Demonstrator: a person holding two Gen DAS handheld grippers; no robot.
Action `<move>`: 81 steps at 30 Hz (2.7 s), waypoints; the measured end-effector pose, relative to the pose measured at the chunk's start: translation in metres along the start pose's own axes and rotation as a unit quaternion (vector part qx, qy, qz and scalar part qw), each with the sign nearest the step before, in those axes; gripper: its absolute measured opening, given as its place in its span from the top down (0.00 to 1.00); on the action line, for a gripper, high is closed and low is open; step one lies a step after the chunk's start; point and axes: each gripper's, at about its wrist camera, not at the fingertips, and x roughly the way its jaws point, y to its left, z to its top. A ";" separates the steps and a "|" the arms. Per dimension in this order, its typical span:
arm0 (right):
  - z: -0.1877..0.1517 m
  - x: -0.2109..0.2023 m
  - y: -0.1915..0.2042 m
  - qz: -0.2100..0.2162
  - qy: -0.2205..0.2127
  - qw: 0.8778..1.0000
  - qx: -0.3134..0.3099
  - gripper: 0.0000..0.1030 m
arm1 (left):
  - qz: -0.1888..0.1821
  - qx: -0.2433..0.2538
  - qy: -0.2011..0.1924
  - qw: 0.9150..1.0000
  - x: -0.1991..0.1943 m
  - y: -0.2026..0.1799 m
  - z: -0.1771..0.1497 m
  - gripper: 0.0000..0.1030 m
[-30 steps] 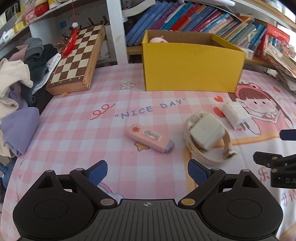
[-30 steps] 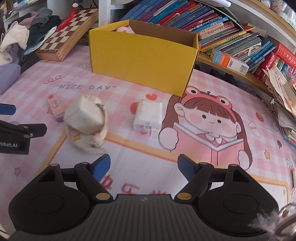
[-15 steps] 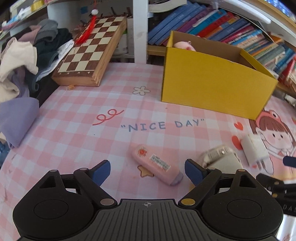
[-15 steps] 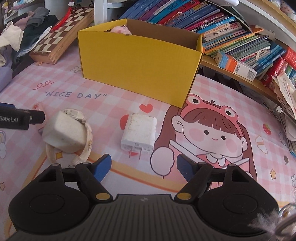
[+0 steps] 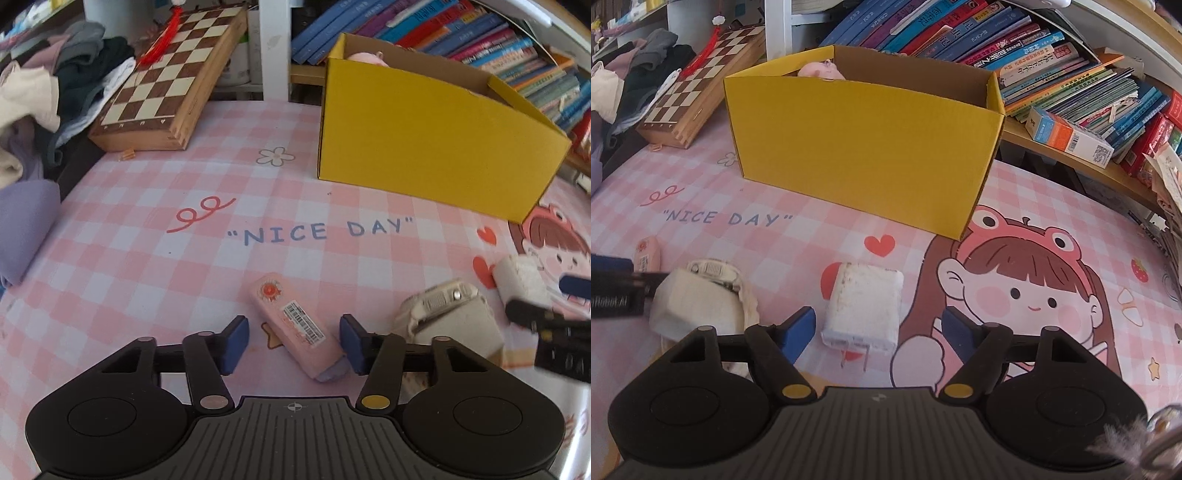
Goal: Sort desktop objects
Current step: 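Close the left gripper on the pink lighter while the right gripper grips the white rectangular charger, then lift and carry the lighter with the left gripper while the right gripper carries the charger over the yellow box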
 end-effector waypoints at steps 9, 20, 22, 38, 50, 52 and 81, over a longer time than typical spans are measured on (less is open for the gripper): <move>0.002 0.013 -0.005 0.022 0.023 0.999 0.023 0.60 | 0.006 -0.018 0.002 1.000 -0.005 0.014 0.000 0.78; -0.008 -0.001 -0.011 0.020 0.036 0.998 0.038 0.60 | -0.024 -0.030 0.001 0.999 -0.023 0.022 -0.010 0.78; -0.010 -0.007 -0.010 0.017 0.034 0.999 0.039 0.60 | -0.030 -0.029 -0.004 0.999 -0.028 0.023 -0.012 0.78; -0.021 -0.079 0.004 0.012 0.004 0.999 0.044 0.60 | -0.101 0.069 -0.062 0.991 -0.087 0.016 -0.010 0.78; -0.001 -0.146 0.007 0.002 -0.043 0.999 0.000 0.60 | -0.160 0.152 -0.122 0.968 -0.147 0.011 0.014 0.78; 0.006 -0.153 0.006 0.000 -0.050 0.999 -0.009 0.60 | -0.166 0.162 -0.129 0.964 -0.154 0.011 0.022 0.78; 0.124 -0.131 -0.046 0.033 -0.082 0.993 -0.075 0.60 | -0.140 0.191 -0.150 0.960 -0.142 -0.022 0.129 0.78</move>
